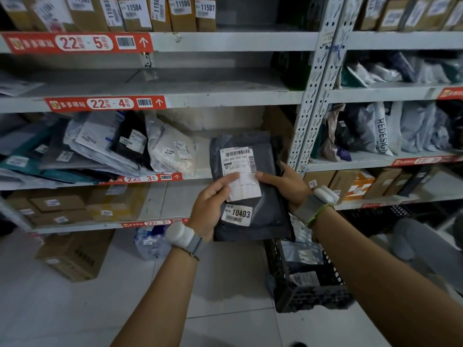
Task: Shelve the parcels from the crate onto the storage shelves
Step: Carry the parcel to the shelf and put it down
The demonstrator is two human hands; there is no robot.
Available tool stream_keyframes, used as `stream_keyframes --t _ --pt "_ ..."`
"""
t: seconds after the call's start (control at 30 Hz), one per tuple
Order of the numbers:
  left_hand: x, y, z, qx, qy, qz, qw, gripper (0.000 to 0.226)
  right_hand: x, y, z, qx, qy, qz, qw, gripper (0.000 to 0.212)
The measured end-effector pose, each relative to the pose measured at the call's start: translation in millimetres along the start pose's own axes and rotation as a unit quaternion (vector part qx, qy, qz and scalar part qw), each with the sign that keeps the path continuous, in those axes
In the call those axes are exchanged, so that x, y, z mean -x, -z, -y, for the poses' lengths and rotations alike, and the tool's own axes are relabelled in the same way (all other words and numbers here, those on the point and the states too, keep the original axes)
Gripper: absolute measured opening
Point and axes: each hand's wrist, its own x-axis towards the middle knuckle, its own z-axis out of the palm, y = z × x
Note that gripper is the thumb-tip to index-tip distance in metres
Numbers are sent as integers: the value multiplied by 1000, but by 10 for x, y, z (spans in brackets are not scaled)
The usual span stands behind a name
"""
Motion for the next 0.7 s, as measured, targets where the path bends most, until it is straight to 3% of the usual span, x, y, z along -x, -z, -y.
stream_keyframes --t 0.17,0.33,0.4,0.5,0.63,0.7 --pt "-73 154 -11 23 -17 -44 999 31 10 -8 -49 -41 4 -21 999 24" --pt "-278 800 -27 1 -18 -250 968 38 40 218 -67 -57 -2 -89 994 23" --pt "-345 1053 -5 -42 0 -280 959 42 64 266 -53 -71 -9 -106 992 29" --pt "-364 1005 -21 -31 47 -246 968 44 5 176 -14 -93 -18 -113 989 29" --pt "-354 532 -149 33 82 -111 990 26 -253 -188 -55 -77 -23 -86 993 28" --pt "-417 460 -235 30 84 -83 993 28 -464 -450 -92 -77 -36 -85 993 29"
